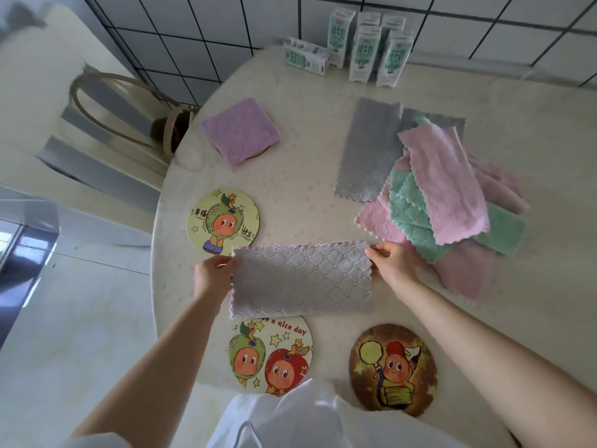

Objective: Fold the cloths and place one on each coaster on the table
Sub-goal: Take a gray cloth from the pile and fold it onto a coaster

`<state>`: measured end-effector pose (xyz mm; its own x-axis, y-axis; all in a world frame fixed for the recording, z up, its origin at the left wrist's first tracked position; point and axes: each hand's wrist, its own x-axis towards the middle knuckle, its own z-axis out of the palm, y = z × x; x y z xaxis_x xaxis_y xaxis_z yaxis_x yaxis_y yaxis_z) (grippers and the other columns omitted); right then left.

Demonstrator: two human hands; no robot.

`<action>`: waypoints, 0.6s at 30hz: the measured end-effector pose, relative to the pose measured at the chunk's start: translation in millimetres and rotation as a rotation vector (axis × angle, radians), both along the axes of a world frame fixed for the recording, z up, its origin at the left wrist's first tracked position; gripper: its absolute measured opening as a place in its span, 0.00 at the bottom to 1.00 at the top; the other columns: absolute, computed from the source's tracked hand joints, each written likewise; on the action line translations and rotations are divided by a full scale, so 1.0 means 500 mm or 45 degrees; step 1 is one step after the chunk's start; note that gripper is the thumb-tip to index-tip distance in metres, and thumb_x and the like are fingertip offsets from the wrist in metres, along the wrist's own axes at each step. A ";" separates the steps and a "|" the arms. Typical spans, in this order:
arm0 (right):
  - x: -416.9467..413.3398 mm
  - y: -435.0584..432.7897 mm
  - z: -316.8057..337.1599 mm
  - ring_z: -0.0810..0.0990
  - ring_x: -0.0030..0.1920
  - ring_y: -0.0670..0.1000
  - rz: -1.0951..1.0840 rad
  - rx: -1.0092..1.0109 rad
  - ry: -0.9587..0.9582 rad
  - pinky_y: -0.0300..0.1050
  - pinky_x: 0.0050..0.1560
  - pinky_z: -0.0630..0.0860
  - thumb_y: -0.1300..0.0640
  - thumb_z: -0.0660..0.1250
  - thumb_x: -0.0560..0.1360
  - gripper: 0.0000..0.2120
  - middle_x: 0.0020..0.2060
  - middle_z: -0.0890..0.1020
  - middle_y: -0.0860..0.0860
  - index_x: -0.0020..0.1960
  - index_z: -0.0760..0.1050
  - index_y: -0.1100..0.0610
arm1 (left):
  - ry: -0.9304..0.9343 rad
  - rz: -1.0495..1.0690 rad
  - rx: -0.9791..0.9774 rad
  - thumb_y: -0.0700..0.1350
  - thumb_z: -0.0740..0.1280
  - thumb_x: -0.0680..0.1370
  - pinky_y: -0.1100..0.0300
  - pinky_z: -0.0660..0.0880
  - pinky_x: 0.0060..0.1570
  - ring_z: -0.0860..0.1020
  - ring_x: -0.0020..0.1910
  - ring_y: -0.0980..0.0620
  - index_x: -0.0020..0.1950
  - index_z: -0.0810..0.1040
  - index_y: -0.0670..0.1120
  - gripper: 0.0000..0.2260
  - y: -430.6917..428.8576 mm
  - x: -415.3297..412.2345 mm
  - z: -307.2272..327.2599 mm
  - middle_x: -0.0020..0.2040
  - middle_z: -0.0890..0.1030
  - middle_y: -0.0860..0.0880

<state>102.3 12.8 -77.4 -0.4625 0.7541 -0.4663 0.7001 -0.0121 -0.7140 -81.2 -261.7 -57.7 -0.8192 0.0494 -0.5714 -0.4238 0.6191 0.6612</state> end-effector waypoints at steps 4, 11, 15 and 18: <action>-0.009 0.002 0.000 0.77 0.39 0.50 0.038 0.039 -0.037 0.41 0.43 0.71 0.58 0.70 0.73 0.04 0.37 0.80 0.52 0.44 0.77 0.58 | 0.012 0.021 0.008 0.44 0.70 0.76 0.54 0.80 0.40 0.79 0.36 0.47 0.51 0.82 0.43 0.07 0.005 0.001 0.000 0.40 0.81 0.48; -0.024 0.005 0.015 0.77 0.40 0.52 0.145 0.117 -0.140 0.42 0.41 0.69 0.57 0.69 0.74 0.08 0.40 0.81 0.56 0.48 0.78 0.63 | 0.086 -0.050 -0.094 0.48 0.70 0.75 0.48 0.81 0.43 0.79 0.31 0.48 0.49 0.82 0.45 0.07 0.010 -0.012 -0.009 0.37 0.81 0.51; -0.030 0.004 0.021 0.77 0.39 0.52 0.171 0.154 -0.211 0.39 0.37 0.65 0.57 0.70 0.74 0.09 0.41 0.83 0.58 0.48 0.79 0.63 | 0.141 -0.134 -0.208 0.51 0.68 0.76 0.49 0.81 0.43 0.82 0.35 0.46 0.47 0.82 0.45 0.10 0.010 -0.022 -0.019 0.36 0.81 0.49; -0.026 0.000 0.037 0.78 0.40 0.53 0.142 0.179 -0.181 0.40 0.39 0.67 0.58 0.69 0.74 0.08 0.43 0.83 0.58 0.49 0.78 0.63 | 0.224 -0.132 -0.294 0.50 0.66 0.77 0.53 0.79 0.42 0.81 0.39 0.48 0.51 0.81 0.43 0.11 0.001 -0.015 -0.023 0.42 0.83 0.47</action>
<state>89.3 12.8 -58.8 -0.4838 0.7642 -0.4265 0.7850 0.1635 -0.5975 -88.9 -261.2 -69.2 -0.9038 0.0231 -0.4273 -0.2422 0.7955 0.5555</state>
